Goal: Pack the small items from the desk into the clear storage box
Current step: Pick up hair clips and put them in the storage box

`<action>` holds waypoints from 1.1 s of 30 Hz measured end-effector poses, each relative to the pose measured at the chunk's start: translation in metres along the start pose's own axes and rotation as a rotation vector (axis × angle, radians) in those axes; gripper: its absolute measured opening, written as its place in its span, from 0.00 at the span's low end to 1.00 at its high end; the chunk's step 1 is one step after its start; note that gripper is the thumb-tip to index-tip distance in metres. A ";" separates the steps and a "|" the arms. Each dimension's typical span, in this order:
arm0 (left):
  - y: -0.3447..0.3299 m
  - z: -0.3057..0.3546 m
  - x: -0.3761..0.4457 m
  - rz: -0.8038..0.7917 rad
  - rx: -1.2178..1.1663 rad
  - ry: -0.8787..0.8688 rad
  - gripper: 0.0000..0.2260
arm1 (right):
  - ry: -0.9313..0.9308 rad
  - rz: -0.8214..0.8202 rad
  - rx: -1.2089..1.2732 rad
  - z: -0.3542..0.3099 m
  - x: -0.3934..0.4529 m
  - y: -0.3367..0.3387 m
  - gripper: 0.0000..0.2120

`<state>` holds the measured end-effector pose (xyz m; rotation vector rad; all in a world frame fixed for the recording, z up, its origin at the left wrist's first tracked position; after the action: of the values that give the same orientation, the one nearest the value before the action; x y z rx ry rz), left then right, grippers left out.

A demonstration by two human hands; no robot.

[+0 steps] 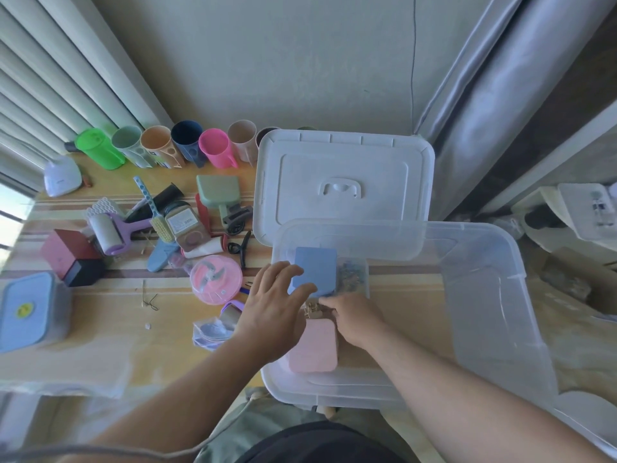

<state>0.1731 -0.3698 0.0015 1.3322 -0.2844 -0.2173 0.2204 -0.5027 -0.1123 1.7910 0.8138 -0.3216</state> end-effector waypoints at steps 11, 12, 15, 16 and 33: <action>-0.006 0.000 0.001 -0.108 0.058 -0.016 0.24 | -0.072 0.150 0.120 0.029 -0.032 0.034 0.20; -0.006 0.000 0.001 -0.126 0.060 -0.014 0.25 | -0.058 0.177 0.099 0.028 -0.035 0.038 0.20; -0.007 0.000 0.001 -0.140 0.046 -0.016 0.26 | -0.016 0.291 0.062 0.021 -0.047 0.056 0.21; -0.005 0.000 0.001 -0.120 0.018 -0.023 0.26 | 0.000 0.355 0.058 0.017 -0.052 0.063 0.23; -0.035 -0.276 -0.184 -0.211 -0.326 0.600 0.24 | 0.150 0.200 -0.090 -0.269 0.053 -0.012 0.34</action>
<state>0.0895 -0.0656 -0.1055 1.0447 0.3862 -0.0298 0.2058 -0.2360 -0.0514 1.8093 0.7339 -0.0197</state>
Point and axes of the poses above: each hand's wrist, its own x-axis towards the middle knuckle, its own y-axis out of the back of the hand, z = x × y, the point moved 8 cm from there along x, towards the middle knuckle, and after that the axes turned 11 degrees about -y, right-handed, at the moved point
